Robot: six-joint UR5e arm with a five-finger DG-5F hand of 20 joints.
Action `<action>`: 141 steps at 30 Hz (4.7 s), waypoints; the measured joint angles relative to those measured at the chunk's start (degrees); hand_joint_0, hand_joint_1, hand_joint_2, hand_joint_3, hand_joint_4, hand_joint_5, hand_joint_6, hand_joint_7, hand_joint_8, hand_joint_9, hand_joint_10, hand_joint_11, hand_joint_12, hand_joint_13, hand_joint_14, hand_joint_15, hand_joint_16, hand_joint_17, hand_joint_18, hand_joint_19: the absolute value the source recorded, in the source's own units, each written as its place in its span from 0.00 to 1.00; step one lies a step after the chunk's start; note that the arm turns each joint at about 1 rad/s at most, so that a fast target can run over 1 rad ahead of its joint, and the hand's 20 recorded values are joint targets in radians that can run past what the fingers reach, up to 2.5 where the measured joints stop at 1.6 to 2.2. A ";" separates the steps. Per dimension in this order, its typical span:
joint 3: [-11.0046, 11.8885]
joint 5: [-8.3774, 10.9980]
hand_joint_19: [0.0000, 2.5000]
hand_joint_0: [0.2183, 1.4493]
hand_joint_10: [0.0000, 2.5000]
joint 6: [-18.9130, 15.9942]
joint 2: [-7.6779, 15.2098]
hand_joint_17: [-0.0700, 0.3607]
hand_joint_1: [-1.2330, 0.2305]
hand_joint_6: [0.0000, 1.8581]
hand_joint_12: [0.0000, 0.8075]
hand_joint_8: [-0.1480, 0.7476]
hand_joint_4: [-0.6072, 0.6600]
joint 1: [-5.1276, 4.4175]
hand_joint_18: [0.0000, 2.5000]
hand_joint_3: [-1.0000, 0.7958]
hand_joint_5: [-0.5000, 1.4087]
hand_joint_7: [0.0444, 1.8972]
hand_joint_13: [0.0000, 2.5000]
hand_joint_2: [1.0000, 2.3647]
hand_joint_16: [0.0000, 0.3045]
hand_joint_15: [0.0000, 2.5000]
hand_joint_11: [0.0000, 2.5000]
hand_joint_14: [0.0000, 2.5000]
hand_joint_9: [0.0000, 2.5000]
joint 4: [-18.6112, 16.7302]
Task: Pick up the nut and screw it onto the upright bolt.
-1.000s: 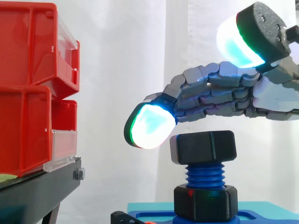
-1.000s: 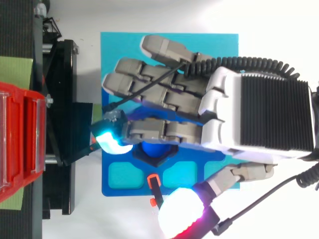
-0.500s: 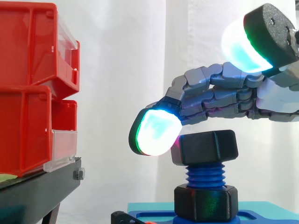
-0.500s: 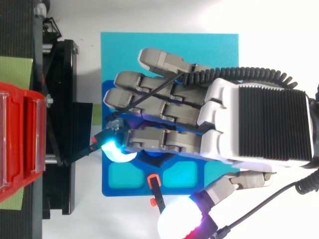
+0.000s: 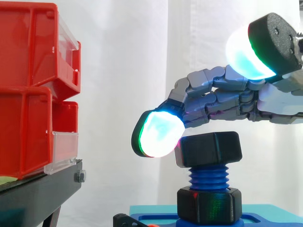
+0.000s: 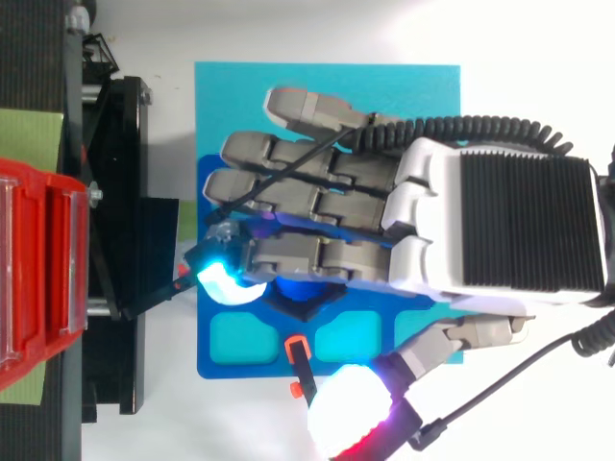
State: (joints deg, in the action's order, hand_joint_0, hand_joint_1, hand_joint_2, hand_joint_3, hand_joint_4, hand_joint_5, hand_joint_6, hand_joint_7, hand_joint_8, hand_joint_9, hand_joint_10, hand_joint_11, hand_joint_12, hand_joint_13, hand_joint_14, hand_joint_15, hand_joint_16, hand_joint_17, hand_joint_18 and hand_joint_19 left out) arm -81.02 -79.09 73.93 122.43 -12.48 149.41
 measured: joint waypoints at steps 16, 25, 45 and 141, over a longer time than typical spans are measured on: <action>0.01 -4.47 0.00 0.20 0.00 0.00 -0.05 0.32 0.83 0.27 0.35 0.43 0.64 3.20 0.00 0.28 0.19 0.61 0.14 0.00 0.10 0.00 0.00 0.00 0.15 0.56; 0.07 -5.65 0.00 0.21 0.00 -0.01 -0.33 0.32 0.82 0.27 0.35 0.44 0.64 3.74 0.01 0.28 0.20 0.66 0.15 0.00 0.10 0.00 0.00 0.00 0.16 1.62; 3.06 -6.60 0.00 0.21 0.00 0.13 -0.35 0.30 0.81 0.29 0.33 0.45 0.64 4.64 0.04 0.28 0.20 0.68 0.18 0.00 0.09 0.00 0.00 0.00 0.18 10.76; 1.31 -8.88 0.00 0.22 0.00 2.50 1.48 0.31 0.78 0.27 0.33 0.43 0.62 2.69 0.10 0.28 0.19 0.38 0.21 0.00 0.09 0.00 0.00 0.00 0.23 -4.64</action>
State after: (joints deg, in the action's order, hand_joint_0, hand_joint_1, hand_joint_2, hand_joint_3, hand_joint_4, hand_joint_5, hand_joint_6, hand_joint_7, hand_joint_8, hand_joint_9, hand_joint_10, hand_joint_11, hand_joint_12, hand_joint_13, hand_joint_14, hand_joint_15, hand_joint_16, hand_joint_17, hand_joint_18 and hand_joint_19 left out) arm -79.72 -87.97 76.43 123.91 -9.79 144.78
